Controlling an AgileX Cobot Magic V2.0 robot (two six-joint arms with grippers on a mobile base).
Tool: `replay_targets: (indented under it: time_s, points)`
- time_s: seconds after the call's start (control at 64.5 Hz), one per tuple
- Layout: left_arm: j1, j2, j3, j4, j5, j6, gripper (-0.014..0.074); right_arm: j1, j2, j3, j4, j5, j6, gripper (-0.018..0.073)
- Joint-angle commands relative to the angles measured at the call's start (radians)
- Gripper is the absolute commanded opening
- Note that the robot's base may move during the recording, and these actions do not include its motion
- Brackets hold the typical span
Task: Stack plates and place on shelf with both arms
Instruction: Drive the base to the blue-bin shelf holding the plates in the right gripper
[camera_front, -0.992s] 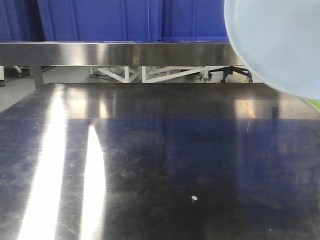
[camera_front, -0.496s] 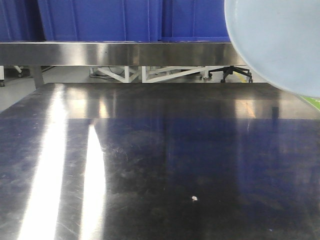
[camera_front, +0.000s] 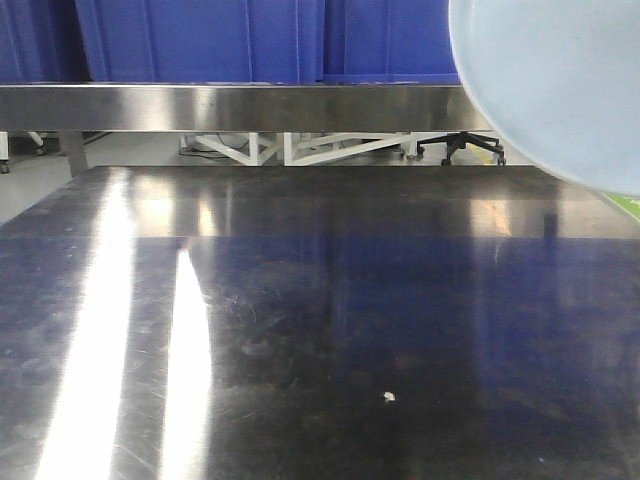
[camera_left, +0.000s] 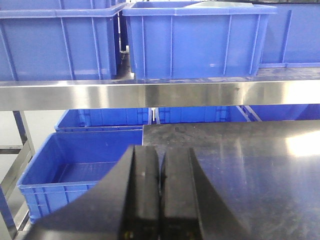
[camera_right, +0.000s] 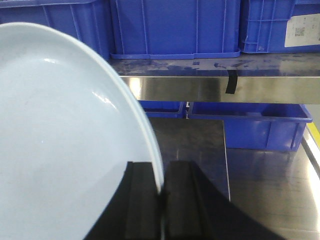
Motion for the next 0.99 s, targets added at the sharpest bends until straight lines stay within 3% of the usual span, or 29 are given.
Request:
replay_targets:
  time_s: [0.0, 0.977]
  points:
    - [0.000, 0.003, -0.028, -0.002, -0.082, -0.002, 0.0082, -0.002, -0.002, -0.032, -0.007, -0.111, 0.001, 0.0049]
    - [0.000, 0.003, -0.028, -0.002, -0.082, -0.002, 0.0082, -0.002, -0.002, -0.032, -0.007, -0.111, 0.001, 0.0049]
